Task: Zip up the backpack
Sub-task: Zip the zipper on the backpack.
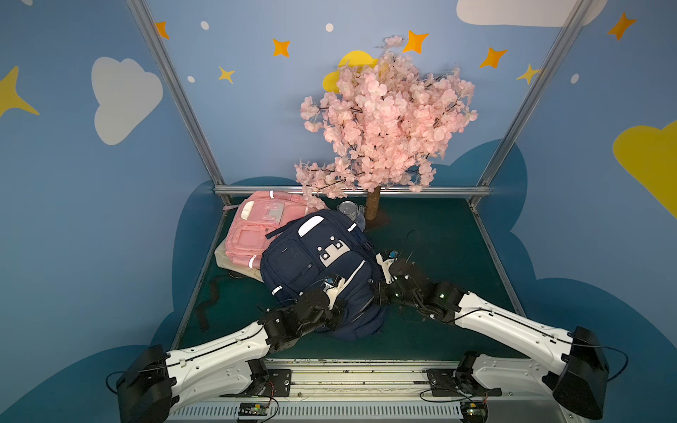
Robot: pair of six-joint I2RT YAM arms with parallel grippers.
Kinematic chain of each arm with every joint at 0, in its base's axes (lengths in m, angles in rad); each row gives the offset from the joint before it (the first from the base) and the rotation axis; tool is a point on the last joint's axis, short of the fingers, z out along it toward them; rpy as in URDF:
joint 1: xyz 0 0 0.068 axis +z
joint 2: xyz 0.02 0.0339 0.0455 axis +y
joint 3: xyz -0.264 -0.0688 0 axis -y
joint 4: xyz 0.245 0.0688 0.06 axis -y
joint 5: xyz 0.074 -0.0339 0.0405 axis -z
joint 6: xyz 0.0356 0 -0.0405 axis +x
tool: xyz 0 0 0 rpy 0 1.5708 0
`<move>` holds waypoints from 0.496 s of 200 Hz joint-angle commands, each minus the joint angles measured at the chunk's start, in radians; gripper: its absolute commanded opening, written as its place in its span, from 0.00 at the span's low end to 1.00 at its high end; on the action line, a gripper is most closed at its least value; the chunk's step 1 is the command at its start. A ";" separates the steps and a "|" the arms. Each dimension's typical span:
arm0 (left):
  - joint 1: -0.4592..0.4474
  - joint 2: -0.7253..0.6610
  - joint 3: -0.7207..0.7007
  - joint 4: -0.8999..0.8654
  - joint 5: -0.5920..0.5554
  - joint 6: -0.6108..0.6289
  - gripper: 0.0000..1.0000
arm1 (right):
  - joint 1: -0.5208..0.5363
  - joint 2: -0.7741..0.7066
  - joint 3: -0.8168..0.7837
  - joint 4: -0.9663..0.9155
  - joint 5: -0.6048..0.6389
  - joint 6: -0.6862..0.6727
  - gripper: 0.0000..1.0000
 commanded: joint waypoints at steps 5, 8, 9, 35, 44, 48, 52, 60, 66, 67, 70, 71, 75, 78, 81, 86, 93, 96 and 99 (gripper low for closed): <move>0.018 -0.028 0.014 -0.119 -0.055 -0.033 0.31 | 0.042 -0.043 0.041 0.018 0.027 -0.059 0.00; 0.018 -0.031 0.017 -0.117 -0.056 -0.034 0.35 | 0.054 -0.044 0.040 0.025 0.029 -0.067 0.00; 0.018 -0.033 0.019 -0.117 -0.056 -0.034 0.36 | 0.058 -0.045 0.039 0.029 0.029 -0.070 0.00; 0.023 -0.049 0.048 -0.074 -0.036 0.002 0.58 | 0.144 -0.034 0.050 0.078 0.056 -0.134 0.00; 0.024 -0.041 0.067 -0.070 -0.020 0.021 0.62 | 0.157 -0.025 0.060 0.077 0.062 -0.137 0.00; 0.026 -0.036 0.074 -0.070 -0.015 0.028 0.63 | 0.161 -0.022 0.064 0.076 0.063 -0.138 0.00; 0.027 -0.031 0.082 -0.070 -0.010 0.034 0.63 | 0.165 -0.020 0.066 0.077 0.063 -0.138 0.00; 0.029 -0.018 0.095 -0.070 0.003 0.044 0.64 | 0.170 -0.014 0.069 0.078 0.063 -0.140 0.00; 0.028 -0.007 0.106 -0.073 0.006 0.052 0.63 | 0.173 -0.011 0.071 0.078 0.061 -0.140 0.00; 0.028 -0.005 0.108 -0.075 0.007 0.052 0.63 | 0.173 -0.011 0.071 0.078 0.062 -0.141 0.00; 0.028 0.000 0.113 -0.080 0.003 0.052 0.63 | 0.176 -0.011 0.071 0.078 0.062 -0.142 0.00; 0.028 0.001 0.116 -0.082 0.002 0.052 0.63 | 0.176 -0.010 0.072 0.078 0.062 -0.141 0.00; 0.028 0.008 0.122 -0.089 -0.004 0.052 0.62 | 0.177 -0.009 0.073 0.077 0.062 -0.141 0.00; 0.029 0.013 0.126 -0.092 -0.008 0.052 0.62 | 0.178 -0.009 0.074 0.076 0.062 -0.141 0.00; 0.031 0.018 0.128 -0.095 -0.010 0.051 0.61 | 0.178 -0.009 0.074 0.076 0.062 -0.141 0.00; 0.032 0.026 0.134 -0.098 -0.012 0.052 0.59 | 0.180 -0.009 0.075 0.074 0.061 -0.141 0.00; 0.036 0.035 0.139 -0.102 -0.013 0.053 0.57 | 0.180 -0.009 0.076 0.072 0.057 -0.142 0.00; 0.038 0.039 0.141 -0.102 -0.012 0.053 0.56 | 0.179 -0.009 0.075 0.070 0.054 -0.141 0.00; 0.040 0.043 0.142 -0.102 -0.013 0.055 0.55 | 0.179 -0.010 0.076 0.067 0.051 -0.143 0.00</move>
